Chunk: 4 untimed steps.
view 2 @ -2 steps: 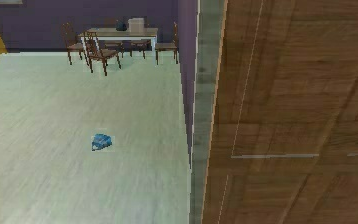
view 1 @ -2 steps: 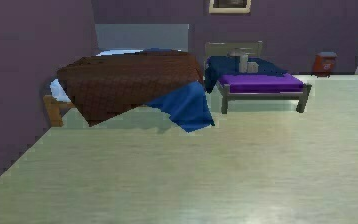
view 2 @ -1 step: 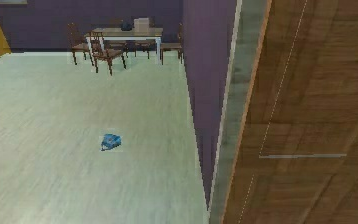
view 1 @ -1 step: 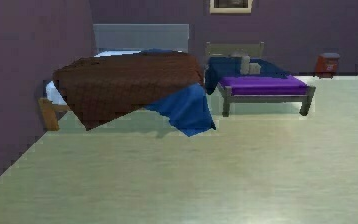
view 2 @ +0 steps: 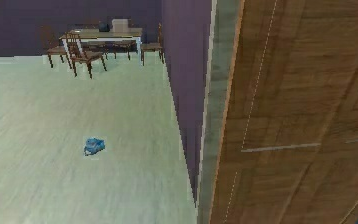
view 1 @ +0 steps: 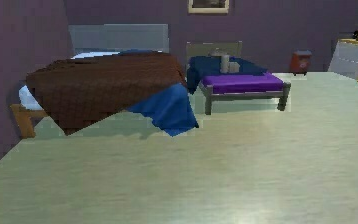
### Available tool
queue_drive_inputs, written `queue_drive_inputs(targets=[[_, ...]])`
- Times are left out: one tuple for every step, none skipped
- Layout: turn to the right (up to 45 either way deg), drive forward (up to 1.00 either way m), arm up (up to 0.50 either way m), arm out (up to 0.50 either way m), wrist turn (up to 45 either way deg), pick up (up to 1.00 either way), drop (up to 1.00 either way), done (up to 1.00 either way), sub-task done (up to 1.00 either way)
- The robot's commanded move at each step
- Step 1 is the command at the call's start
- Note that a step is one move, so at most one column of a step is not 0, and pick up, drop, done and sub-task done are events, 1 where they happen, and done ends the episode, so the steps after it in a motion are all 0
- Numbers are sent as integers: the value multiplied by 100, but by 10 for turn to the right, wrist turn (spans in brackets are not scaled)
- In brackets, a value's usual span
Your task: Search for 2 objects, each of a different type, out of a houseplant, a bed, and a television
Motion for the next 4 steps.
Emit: queue_drive_inputs(targets=[[30, 0, 0, 0, 0, 0, 0, 0, 0], [0, 100, 0, 0, 0, 0, 0, 0, 0], [0, 55, 0, 0, 0, 0, 0, 0, 0], [-330, 0, 0, 0, 0, 0, 0, 0, 0]])
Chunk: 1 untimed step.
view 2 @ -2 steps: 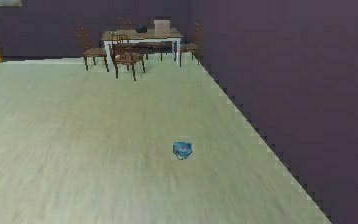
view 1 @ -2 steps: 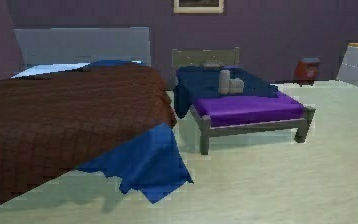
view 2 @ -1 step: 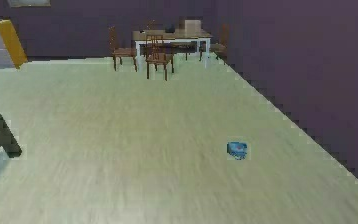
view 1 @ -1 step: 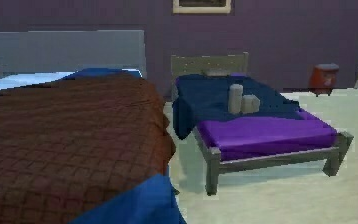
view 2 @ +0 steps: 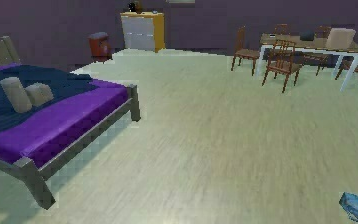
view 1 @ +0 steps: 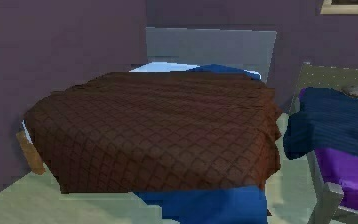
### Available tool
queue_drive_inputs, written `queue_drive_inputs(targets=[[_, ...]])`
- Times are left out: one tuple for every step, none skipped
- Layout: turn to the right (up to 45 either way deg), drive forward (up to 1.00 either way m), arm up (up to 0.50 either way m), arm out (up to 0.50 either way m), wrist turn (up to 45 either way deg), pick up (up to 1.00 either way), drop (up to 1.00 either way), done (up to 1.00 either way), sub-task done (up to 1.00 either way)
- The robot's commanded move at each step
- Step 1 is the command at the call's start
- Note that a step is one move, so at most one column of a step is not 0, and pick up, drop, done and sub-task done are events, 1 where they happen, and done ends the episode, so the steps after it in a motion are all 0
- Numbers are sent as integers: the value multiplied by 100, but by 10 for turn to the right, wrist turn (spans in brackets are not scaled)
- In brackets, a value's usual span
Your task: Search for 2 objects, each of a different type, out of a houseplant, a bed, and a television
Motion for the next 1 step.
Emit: queue_drive_inputs(targets=[[0, 0, 0, 0, 0, 0, 0, 100, 0]])
